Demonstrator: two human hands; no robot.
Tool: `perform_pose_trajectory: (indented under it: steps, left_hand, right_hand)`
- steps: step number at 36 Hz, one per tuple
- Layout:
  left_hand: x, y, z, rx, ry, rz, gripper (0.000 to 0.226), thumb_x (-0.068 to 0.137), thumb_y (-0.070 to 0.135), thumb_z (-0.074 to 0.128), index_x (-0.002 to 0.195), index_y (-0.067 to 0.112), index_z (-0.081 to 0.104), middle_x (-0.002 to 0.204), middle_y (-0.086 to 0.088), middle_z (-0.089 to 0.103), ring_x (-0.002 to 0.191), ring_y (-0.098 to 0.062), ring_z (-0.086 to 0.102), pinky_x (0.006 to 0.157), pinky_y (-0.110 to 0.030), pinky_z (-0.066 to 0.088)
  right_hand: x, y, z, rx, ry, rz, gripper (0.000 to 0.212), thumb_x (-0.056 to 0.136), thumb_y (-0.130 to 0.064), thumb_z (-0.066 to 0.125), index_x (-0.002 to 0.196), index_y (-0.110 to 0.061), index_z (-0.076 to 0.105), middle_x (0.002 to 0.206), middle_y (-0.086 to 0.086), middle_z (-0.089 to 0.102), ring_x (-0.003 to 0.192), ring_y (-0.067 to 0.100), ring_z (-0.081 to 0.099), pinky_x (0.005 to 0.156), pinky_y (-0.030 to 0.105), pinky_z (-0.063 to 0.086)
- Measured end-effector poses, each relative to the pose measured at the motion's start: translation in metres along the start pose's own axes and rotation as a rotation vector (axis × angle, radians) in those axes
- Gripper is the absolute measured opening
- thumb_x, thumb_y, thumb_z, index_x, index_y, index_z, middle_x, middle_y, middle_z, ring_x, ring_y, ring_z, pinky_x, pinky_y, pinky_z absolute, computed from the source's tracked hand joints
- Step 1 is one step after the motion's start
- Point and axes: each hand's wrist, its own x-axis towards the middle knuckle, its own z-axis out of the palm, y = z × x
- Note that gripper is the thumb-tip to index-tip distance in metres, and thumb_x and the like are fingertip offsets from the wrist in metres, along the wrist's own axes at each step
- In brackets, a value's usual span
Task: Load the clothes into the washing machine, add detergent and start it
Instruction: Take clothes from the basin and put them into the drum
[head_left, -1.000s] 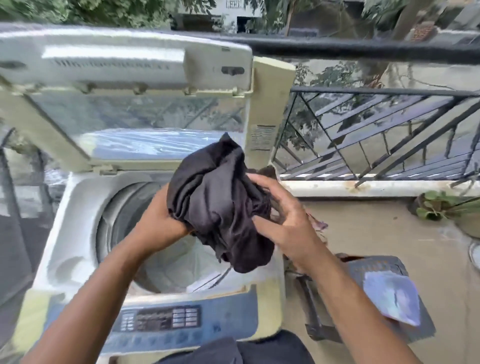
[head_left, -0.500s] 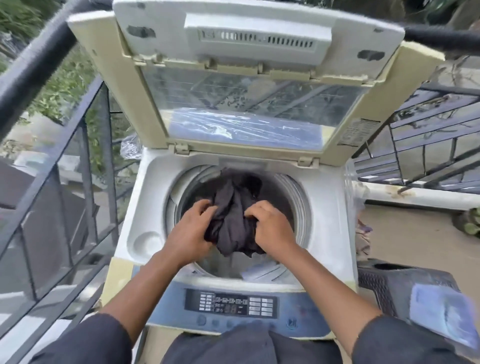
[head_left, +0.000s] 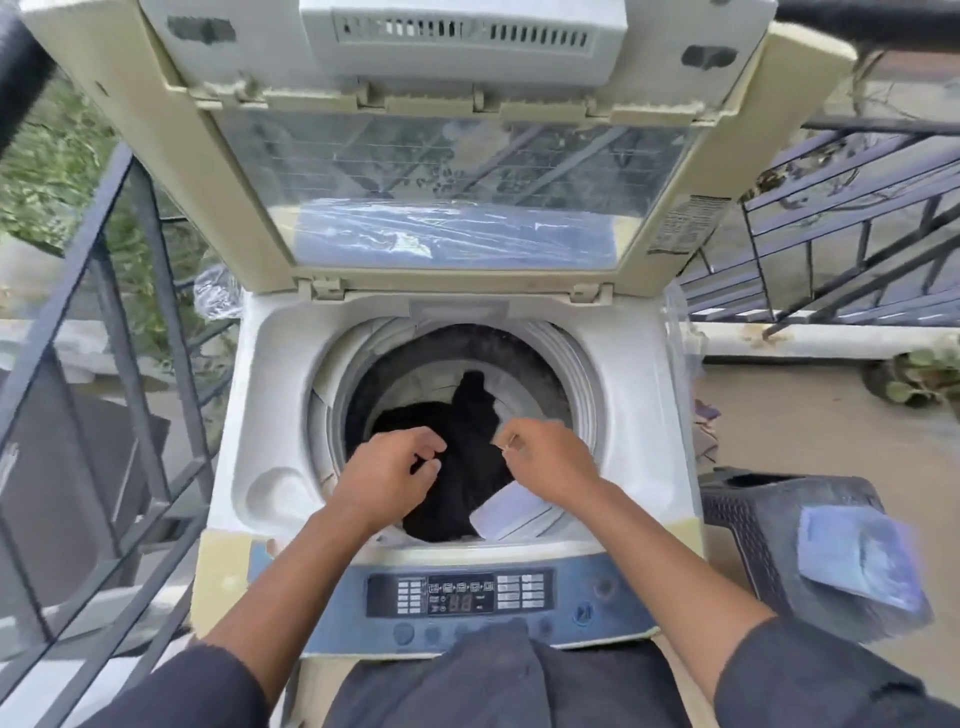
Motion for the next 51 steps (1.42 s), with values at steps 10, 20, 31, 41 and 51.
perform_pose_trajectory:
  steps: [10, 20, 31, 41, 51]
  left_hand:
    - [0.013, 0.091, -0.001, -0.100, 0.118, 0.211, 0.022, 0.103, 0.028, 0.065, 0.121, 0.033, 0.074, 0.117, 0.021, 0.076, 0.110, -0.002, 0.071, 0.099, -0.037, 0.058]
    - [0.056, 0.225, 0.022, -0.100, 0.138, 0.335, 0.024, 0.100, 0.028, 0.064, 0.120, 0.037, 0.071, 0.106, 0.022, 0.075, 0.094, 0.001, 0.071, 0.086, -0.037, 0.061]
    - [0.145, 0.354, 0.106, 0.073, -0.112, 0.371, 0.039, 0.092, 0.041, 0.053, 0.124, 0.029, 0.072, 0.115, 0.007, 0.077, 0.105, -0.021, 0.071, 0.086, -0.043, 0.059]
    - [0.243, 0.360, 0.239, 0.248, -0.358, -0.126, 0.034, 0.097, 0.041, 0.060, 0.123, 0.020, 0.067, 0.124, -0.013, 0.074, 0.117, -0.038, 0.069, 0.096, -0.046, 0.058]
    - [0.297, 0.299, 0.324, 0.071, -0.442, -0.515, 0.078, 0.066, 0.072, 0.052, 0.134, 0.036, 0.066, 0.134, -0.008, 0.071, 0.120, -0.036, 0.068, 0.103, -0.047, 0.057]
  right_hand:
    - [-0.048, 0.028, -0.059, 0.283, 0.282, -0.113, 0.021, 0.095, -0.024, 0.063, 0.111, -0.033, 0.073, 0.105, -0.016, 0.074, 0.093, 0.006, 0.069, 0.087, 0.035, 0.059]
    - [-0.072, 0.130, -0.129, 0.410, 0.647, -0.058, 0.020, 0.093, -0.015, 0.068, 0.106, -0.027, 0.077, 0.095, -0.016, 0.076, 0.075, 0.002, 0.068, 0.072, 0.024, 0.058]
    - [-0.007, 0.313, -0.115, 0.298, 0.388, 0.239, 0.028, 0.089, -0.017, 0.062, 0.115, -0.026, 0.070, 0.102, -0.004, 0.072, 0.092, 0.021, 0.067, 0.082, 0.037, 0.056]
    - [0.082, 0.437, -0.040, 0.210, -0.008, 0.332, 0.052, 0.086, -0.016, 0.062, 0.136, -0.029, 0.059, 0.122, 0.012, 0.064, 0.109, 0.036, 0.065, 0.085, 0.040, 0.057]
    - [0.150, 0.488, 0.022, 0.006, -0.235, 0.279, 0.080, 0.084, -0.051, 0.076, 0.146, -0.013, 0.043, 0.143, 0.017, 0.053, 0.130, 0.040, 0.053, 0.103, 0.049, 0.050]
